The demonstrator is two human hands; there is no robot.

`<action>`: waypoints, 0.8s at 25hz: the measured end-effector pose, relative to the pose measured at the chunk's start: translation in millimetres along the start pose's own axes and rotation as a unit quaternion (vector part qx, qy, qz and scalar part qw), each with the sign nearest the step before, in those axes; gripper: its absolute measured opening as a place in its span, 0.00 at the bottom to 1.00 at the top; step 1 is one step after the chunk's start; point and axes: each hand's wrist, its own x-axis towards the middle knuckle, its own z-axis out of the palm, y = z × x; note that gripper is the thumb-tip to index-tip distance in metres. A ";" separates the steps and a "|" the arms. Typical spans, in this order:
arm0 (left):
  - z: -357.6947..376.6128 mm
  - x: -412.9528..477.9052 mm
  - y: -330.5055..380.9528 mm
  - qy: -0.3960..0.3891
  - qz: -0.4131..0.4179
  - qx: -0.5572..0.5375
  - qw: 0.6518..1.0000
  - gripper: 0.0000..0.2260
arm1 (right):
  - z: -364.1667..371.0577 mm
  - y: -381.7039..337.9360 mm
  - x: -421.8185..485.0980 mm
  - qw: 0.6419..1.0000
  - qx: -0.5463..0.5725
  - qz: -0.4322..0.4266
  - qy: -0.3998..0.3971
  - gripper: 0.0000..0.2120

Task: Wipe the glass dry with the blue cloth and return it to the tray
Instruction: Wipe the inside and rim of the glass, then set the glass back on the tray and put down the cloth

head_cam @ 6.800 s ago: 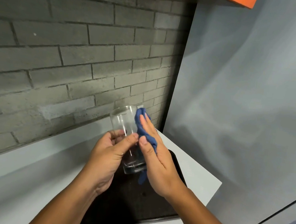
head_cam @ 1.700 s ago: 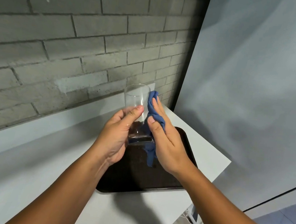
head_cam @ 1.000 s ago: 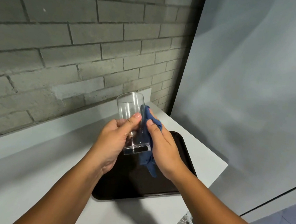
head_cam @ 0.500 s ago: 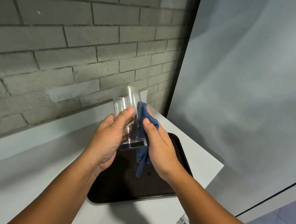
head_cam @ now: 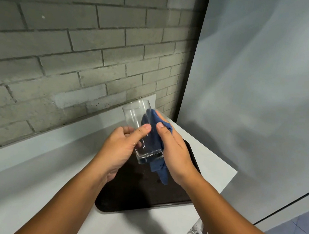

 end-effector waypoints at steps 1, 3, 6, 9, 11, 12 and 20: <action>-1.6 2.2 -3.5 0.001 -0.012 -0.013 1.000 0.33 | -0.5 0.4 -0.8 1.000 -0.018 -0.016 -0.006 0.21; -4.1 5.3 -8.2 -0.018 -0.037 -0.046 0.998 0.20 | -1.5 1.2 -2.8 0.997 -0.062 -0.049 -0.024 0.21; -1.3 4.8 -9.3 -0.030 -0.033 -0.073 0.996 0.16 | -8.3 7.9 5.3 0.999 -0.030 -0.021 0.017 0.19; 2.4 4.0 -7.4 -0.027 0.028 -0.105 0.994 0.17 | -10.6 16.1 11.0 0.985 0.131 0.083 0.079 0.17; 2.9 4.9 -7.9 -0.031 0.109 -0.069 0.991 0.23 | -11.3 19.9 11.9 0.959 0.214 0.163 0.088 0.19; 4.0 4.1 -7.9 -0.033 0.145 -0.030 0.988 0.25 | -11.5 21.4 11.8 0.949 0.239 0.185 0.086 0.20; -7.6 33.0 -18.9 0.054 0.196 0.061 0.977 0.28 | -24.4 16.9 12.2 0.966 0.166 0.137 0.143 0.17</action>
